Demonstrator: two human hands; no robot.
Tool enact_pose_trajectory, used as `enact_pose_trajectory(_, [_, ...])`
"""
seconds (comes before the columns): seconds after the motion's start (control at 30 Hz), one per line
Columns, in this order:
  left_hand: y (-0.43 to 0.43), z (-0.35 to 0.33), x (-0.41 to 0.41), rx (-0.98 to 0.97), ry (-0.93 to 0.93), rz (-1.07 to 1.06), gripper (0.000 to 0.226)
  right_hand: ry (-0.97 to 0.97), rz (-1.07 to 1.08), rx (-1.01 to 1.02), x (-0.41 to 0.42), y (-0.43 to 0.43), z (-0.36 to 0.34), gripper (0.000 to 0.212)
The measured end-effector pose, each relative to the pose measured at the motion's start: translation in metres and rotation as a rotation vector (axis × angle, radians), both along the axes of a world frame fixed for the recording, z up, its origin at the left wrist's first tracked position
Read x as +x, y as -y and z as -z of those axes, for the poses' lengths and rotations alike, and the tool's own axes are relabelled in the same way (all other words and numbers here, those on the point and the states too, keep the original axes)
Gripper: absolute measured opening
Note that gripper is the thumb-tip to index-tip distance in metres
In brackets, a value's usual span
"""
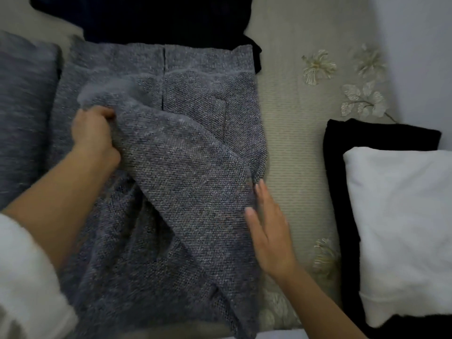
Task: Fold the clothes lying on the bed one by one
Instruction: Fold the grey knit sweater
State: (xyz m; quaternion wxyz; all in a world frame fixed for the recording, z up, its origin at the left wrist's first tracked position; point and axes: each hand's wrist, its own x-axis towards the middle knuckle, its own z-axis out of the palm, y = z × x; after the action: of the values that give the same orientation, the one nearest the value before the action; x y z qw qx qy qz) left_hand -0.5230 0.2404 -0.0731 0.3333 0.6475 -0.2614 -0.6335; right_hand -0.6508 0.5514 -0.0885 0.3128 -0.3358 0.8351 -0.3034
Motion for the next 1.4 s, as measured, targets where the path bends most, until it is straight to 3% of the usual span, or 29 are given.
enact_pose_trajectory(0.1, [0.010, 0.002, 0.020, -0.007, 0.213, 0.066, 0.056, 0.108, 0.251, -0.075, -0.008, 0.016, 0.002, 0.046])
enact_pose_trajectory(0.17, [-0.005, 0.003, 0.026, -0.081, 0.530, 0.238, 0.070, 0.118, 0.262, -0.058, -0.021, 0.032, 0.003, 0.045])
enact_pose_trajectory(0.23, [-0.041, -0.013, 0.027, -0.300, 0.848, 0.462, 0.068, 0.116, 0.199, 0.036, -0.037, 0.048, 0.007, 0.045])
enact_pose_trajectory(0.27, [-0.065, -0.024, 0.027, -0.436, 0.845, 0.554, 0.057, 0.120, 0.136, 0.092, -0.044, 0.055, 0.012, 0.046])
enact_pose_trajectory(0.33, [-0.111, -0.034, 0.029, -0.583, 0.664, 0.760, 0.022, 0.094, -0.043, 0.229, -0.055, 0.064, 0.018, 0.053])
enact_pose_trajectory(0.37, [-0.131, -0.035, 0.031, -0.527, 0.591, 0.899, 0.005, 0.034, -0.168, 0.308, -0.058, 0.066, 0.017, 0.060])
enact_pose_trajectory(0.43, [-0.168, -0.036, 0.034, -0.278, 0.534, 1.241, 0.032, -0.131, -0.431, 0.453, -0.063, 0.064, 0.014, 0.067])
enact_pose_trajectory(0.53, [-0.205, -0.034, 0.038, 0.068, 0.628, 1.595, 0.063, -0.359, -0.598, 0.504, -0.069, 0.053, 0.002, 0.053])
enact_pose_trajectory(0.63, [-0.235, -0.027, 0.043, 0.067, 0.585, 1.464, 0.057, -0.422, -0.644, 0.524, -0.077, 0.044, -0.006, 0.035])
enact_pose_trajectory(0.77, [-0.267, -0.030, 0.039, 0.338, 0.164, 0.983, 0.023, -0.368, -0.495, 0.512, -0.105, 0.016, -0.010, 0.024])
enact_pose_trajectory(0.83, [-0.281, -0.029, 0.035, 0.451, 0.055, 0.894, 0.016, -0.341, -0.412, 0.532, -0.114, 0.002, -0.010, 0.024])
enact_pose_trajectory(0.9, [-0.298, -0.026, 0.028, 0.503, 0.037, 0.886, 0.015, -0.252, -0.409, 0.586, -0.112, -0.002, -0.006, 0.026])
enact_pose_trajectory(1.0, [-0.317, -0.018, 0.017, 0.478, 0.064, 0.884, 0.014, -0.061, -0.331, 0.466, -0.102, 0.004, -0.002, 0.036])
enact_pose_trajectory(1.1, [-0.327, -0.012, 0.014, 0.370, 0.114, 0.943, 0.023, 0.025, -0.274, 0.422, -0.101, 0.003, 0.002, 0.024])
enact_pose_trajectory(1.17, [-0.334, -0.009, 0.015, 0.339, 0.134, 1.061, 0.028, -0.033, -0.235, 0.420, -0.108, -0.001, 0.006, 0.017])
enact_pose_trajectory(1.27, [-0.345, -0.003, 0.014, 0.419, 0.129, 1.179, 0.030, -0.205, -0.326, 0.577, -0.107, -0.007, 0.008, 0.017])
enact_pose_trajectory(1.33, [-0.341, -0.003, 0.011, 0.460, 0.151, 1.222, 0.029, -0.247, -0.330, 0.494, -0.100, -0.008, 0.008, 0.038])
enact_pose_trajectory(1.4, [-0.326, -0.008, 0.011, 0.458, 0.171, 1.261, 0.033, -0.296, -0.323, 0.282, -0.085, -0.002, -0.001, 0.061])
